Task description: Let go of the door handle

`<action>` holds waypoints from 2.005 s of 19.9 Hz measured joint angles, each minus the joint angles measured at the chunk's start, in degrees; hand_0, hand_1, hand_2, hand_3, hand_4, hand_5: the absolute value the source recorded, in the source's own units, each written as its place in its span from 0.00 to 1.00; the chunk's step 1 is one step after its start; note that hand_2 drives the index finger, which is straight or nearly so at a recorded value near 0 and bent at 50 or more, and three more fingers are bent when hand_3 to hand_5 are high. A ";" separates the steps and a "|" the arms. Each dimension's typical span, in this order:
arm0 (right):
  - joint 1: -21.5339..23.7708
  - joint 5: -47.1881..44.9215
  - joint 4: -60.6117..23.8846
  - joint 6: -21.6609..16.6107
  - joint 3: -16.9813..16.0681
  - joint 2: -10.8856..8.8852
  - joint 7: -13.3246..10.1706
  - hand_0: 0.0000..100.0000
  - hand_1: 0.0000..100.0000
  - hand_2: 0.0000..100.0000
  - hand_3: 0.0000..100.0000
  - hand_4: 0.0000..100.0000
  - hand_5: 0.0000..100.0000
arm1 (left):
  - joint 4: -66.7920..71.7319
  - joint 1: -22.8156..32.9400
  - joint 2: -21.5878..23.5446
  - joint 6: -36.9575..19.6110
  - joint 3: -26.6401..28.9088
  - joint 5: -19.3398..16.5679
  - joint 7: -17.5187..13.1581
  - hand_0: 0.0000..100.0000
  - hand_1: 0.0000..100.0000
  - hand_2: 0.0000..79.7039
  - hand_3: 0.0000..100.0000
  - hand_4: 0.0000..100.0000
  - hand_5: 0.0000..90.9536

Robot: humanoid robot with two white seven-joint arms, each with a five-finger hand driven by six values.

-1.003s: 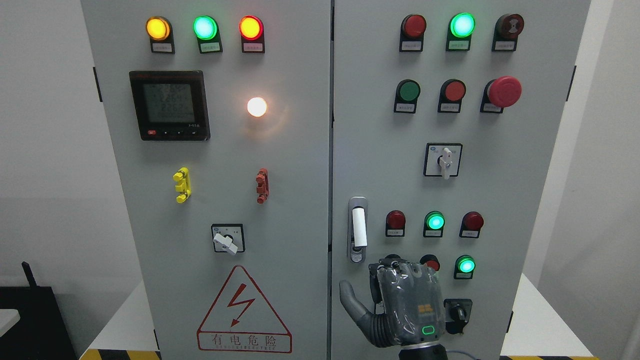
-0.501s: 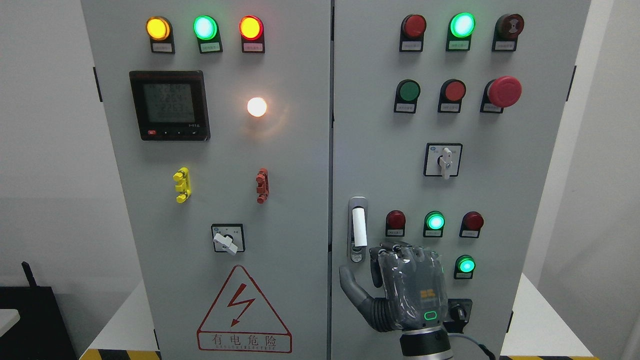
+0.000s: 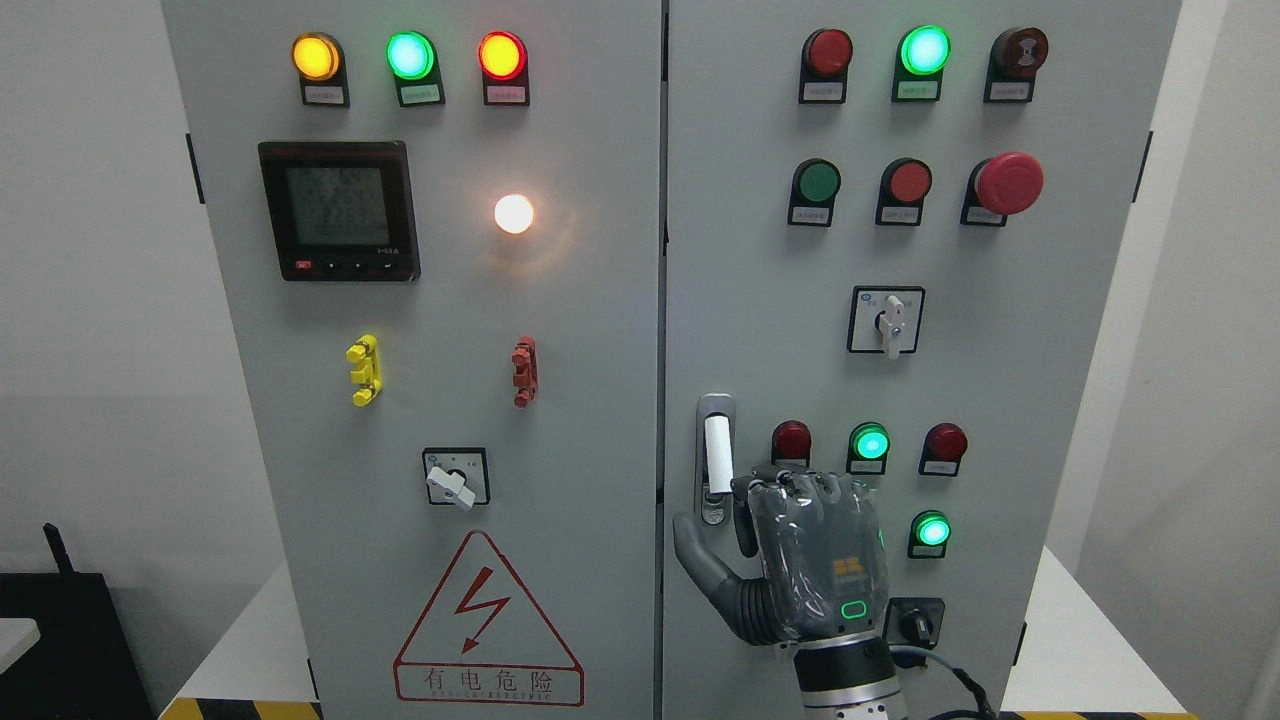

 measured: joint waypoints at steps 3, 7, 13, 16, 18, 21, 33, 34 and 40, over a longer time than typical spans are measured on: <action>-0.34 0.10 0.42 0.00 0.02 0.04 0.06 0.33 0.48 1.00 1.00 1.00 1.00 | 0.00 0.00 0.00 0.00 0.00 0.00 0.00 0.12 0.39 0.00 0.00 0.00 0.00; -0.84 0.16 0.86 0.10 0.02 0.06 0.22 0.34 0.49 1.00 1.00 1.00 1.00 | 0.00 0.00 0.00 0.00 0.00 0.00 0.00 0.12 0.39 0.00 0.00 0.00 0.00; -1.37 0.25 1.35 0.47 -0.03 0.10 0.24 0.36 0.47 1.00 1.00 1.00 0.99 | 0.00 0.00 0.00 0.00 0.00 0.00 0.00 0.12 0.39 0.00 0.00 0.00 0.00; -1.47 0.28 1.58 0.58 -0.10 0.12 0.24 0.37 0.47 1.00 1.00 1.00 0.99 | 0.00 0.00 0.00 0.00 0.00 0.00 0.00 0.12 0.39 0.00 0.00 0.00 0.00; -1.53 0.29 1.74 0.64 -0.19 0.14 0.25 0.38 0.48 1.00 1.00 1.00 0.99 | 0.00 0.00 0.00 0.00 0.00 0.00 0.00 0.12 0.39 0.00 0.00 0.00 0.00; -1.58 0.30 1.90 0.65 -0.31 0.18 0.25 0.40 0.48 1.00 1.00 1.00 0.99 | 0.00 0.00 0.00 0.00 0.00 0.00 0.00 0.12 0.39 0.00 0.00 0.00 0.00; -2.08 0.20 2.59 2.26 -0.65 0.45 0.49 0.46 0.49 1.00 1.00 1.00 0.99 | 0.00 0.00 0.00 0.00 0.00 0.00 0.00 0.12 0.39 0.00 0.00 0.00 0.00; -2.09 0.19 2.64 2.32 -0.66 0.47 0.47 0.47 0.49 1.00 1.00 1.00 0.99 | 0.00 0.00 0.00 0.00 0.00 0.00 0.00 0.12 0.39 0.00 0.00 0.00 0.00; -2.13 0.15 2.82 2.48 -0.84 0.51 0.32 0.47 0.52 1.00 1.00 1.00 0.99 | 0.00 0.00 0.00 0.00 0.00 0.00 0.00 0.12 0.39 0.00 0.00 0.00 0.00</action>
